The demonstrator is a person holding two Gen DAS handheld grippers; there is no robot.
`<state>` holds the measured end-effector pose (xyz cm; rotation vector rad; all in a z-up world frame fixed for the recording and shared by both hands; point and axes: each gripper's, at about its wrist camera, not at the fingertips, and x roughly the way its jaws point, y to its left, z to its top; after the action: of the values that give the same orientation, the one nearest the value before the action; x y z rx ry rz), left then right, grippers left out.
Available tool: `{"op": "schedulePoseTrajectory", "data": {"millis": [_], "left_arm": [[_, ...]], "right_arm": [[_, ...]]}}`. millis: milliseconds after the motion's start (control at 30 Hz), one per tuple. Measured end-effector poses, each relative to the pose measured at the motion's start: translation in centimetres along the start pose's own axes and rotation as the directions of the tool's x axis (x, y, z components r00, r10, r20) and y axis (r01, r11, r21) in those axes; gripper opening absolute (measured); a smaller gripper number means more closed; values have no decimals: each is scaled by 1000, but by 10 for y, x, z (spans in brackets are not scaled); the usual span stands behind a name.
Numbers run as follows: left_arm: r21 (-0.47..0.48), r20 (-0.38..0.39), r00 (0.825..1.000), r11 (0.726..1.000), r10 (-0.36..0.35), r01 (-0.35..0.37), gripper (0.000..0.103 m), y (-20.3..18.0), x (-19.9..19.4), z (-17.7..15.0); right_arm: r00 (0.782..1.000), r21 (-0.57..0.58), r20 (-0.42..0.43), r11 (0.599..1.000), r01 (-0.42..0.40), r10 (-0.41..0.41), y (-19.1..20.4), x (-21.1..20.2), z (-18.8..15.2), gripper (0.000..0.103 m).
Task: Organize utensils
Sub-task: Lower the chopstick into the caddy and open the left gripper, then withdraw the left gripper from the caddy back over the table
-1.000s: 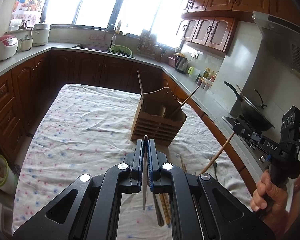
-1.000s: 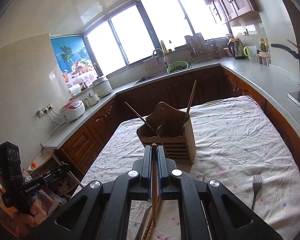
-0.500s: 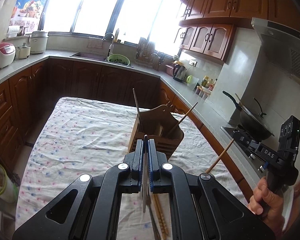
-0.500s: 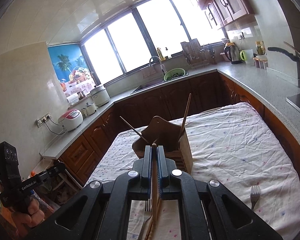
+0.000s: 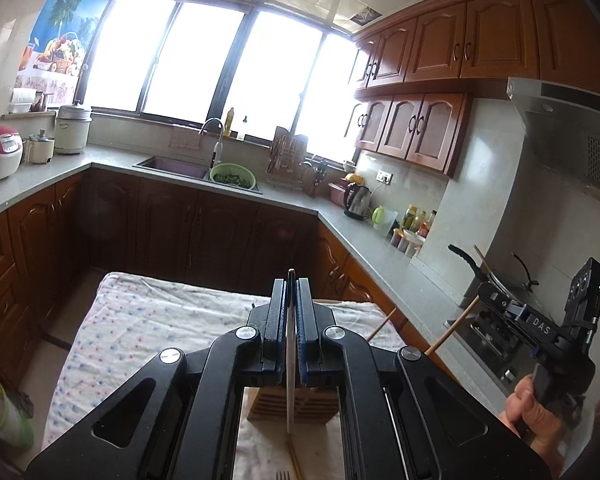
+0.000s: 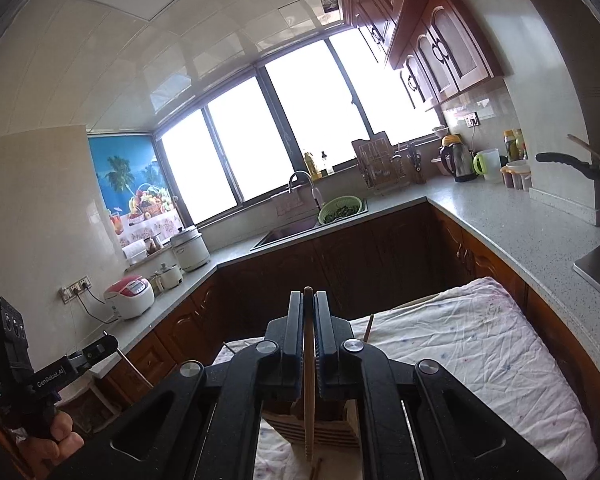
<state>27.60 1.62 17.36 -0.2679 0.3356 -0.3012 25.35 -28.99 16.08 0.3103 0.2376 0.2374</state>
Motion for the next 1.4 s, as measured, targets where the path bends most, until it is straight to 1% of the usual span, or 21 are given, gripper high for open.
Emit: {"op": "schedulePoseTrajectory", "data": {"millis": [133, 267, 367, 533, 667, 800, 933, 1033, 1067, 1167, 1300, 1400], "left_arm": [[-15, 52, 999, 1000, 9, -8, 3, 0, 18, 20], [-53, 70, 997, 998, 20, -16, 4, 9, 43, 22], [-93, 58, 998, 995, 35, -30, 3, 20, 64, 12], [-135, 39, 996, 988, 79, -73, 3, 33, 93, -18], [-157, -4, 997, 984, 80, -80, 3, 36, 112, -42], [-155, -33, 996, 984, 85, -89, 3, 36, 124, -57], [-146, -70, 994, 985, 88, -97, 4, 35, 136, -66], [-148, -104, 992, 985, 76, -91, 4, 37, 144, -73], [-149, -109, 992, 985, 69, -85, 4, 37, 145, -74], [-129, -108, 991, 987, 82, -96, 4, 33, 144, -74], [-130, -117, 990, 987, 79, -94, 4, 34, 145, -73], [-129, -129, 989, 988, 67, -84, 4, 36, 147, -71]], "right_arm": [[999, 6, 46, 1000, 27, -28, -4, 16, 15, 4], [996, 9, 70, 998, 58, -59, -10, 33, 16, 4], [996, 24, 57, 997, 74, -75, -18, 46, 7, 5], [994, 43, 30, 994, 100, -101, -30, 65, -18, 5], [994, 67, 8, 992, 107, -108, -36, 78, -39, 5], [993, 92, -23, 989, 117, -116, -42, 89, -54, 5], [992, 98, -52, 988, 123, -118, -43, 99, -62, 5], [991, 92, -56, 987, 129, -124, -43, 100, -64, 5], [991, 92, -60, 987, 129, -124, -44, 101, -63, 5], [990, 90, -70, 988, 128, -122, -45, 101, -62, 5], [990, 90, -80, 988, 124, -117, -44, 101, -61, 5], [990, 93, -86, 989, 117, -109, -45, 102, -60, 5]]}}
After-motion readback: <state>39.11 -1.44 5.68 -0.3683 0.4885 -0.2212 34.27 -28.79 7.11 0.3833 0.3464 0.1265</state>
